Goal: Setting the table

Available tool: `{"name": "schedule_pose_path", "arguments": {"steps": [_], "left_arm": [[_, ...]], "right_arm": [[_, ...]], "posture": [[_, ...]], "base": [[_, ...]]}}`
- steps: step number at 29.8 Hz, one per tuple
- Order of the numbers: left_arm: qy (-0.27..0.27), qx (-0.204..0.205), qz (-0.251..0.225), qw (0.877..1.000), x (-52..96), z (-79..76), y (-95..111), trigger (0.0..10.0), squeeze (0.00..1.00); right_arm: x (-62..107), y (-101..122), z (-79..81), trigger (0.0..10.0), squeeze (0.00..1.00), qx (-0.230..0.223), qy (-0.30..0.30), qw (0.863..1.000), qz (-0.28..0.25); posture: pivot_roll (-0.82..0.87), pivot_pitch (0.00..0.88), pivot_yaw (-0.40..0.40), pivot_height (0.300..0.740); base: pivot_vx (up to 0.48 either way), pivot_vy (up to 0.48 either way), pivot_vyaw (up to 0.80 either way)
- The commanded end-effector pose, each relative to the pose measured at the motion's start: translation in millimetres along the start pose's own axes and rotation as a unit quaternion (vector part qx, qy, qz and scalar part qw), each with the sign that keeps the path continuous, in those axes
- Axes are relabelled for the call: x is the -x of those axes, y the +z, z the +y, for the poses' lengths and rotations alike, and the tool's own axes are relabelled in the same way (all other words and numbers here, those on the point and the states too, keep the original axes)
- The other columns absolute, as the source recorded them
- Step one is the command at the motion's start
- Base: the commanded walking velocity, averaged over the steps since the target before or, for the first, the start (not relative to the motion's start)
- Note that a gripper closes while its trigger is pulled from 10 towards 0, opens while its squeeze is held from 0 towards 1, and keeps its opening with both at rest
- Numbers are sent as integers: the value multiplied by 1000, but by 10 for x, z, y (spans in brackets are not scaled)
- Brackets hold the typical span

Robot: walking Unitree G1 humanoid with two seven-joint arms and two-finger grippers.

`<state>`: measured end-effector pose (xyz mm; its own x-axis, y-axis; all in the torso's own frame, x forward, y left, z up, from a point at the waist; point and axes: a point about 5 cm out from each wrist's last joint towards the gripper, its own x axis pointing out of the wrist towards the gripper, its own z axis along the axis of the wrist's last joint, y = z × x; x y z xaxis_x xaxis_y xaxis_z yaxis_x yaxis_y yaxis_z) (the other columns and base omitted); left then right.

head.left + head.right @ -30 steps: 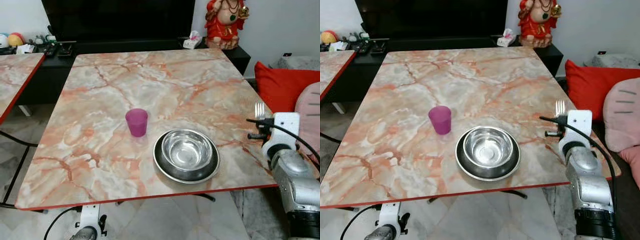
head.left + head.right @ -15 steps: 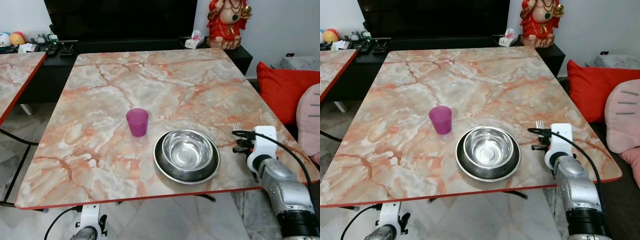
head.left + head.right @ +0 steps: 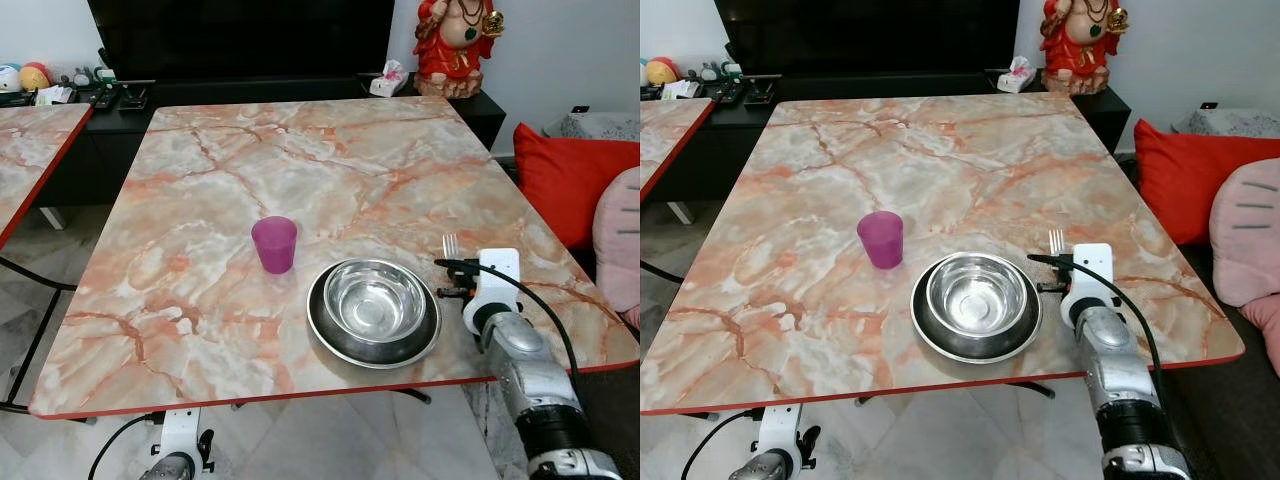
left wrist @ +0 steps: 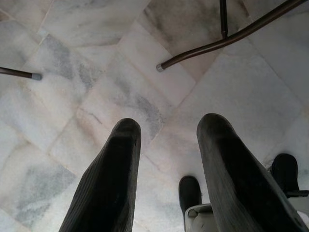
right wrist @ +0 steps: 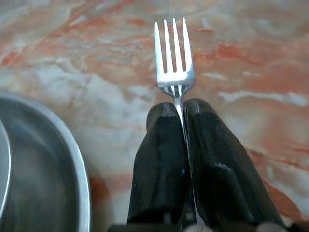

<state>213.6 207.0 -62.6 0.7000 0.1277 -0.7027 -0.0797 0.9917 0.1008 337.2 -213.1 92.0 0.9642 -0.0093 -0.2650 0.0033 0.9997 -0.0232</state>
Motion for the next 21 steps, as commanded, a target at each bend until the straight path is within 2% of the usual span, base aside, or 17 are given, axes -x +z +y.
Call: {"name": "schedule_pose_path", "arguments": {"steps": [1,21], "left_arm": [[0,0,9,1000,4,17,-27,10000,0],[2,2,7,1000,2,20,-18,10000,0]], "right_arm": [[-30,22,-3,10000,0,-8,1,1000,-9],[-174,49,20,10000,0,1,17,999,-28]], "posture": [[-23,41,14,740],[-12,45,12,740]], "base": [[0,0,0],[0,0,0]]}}
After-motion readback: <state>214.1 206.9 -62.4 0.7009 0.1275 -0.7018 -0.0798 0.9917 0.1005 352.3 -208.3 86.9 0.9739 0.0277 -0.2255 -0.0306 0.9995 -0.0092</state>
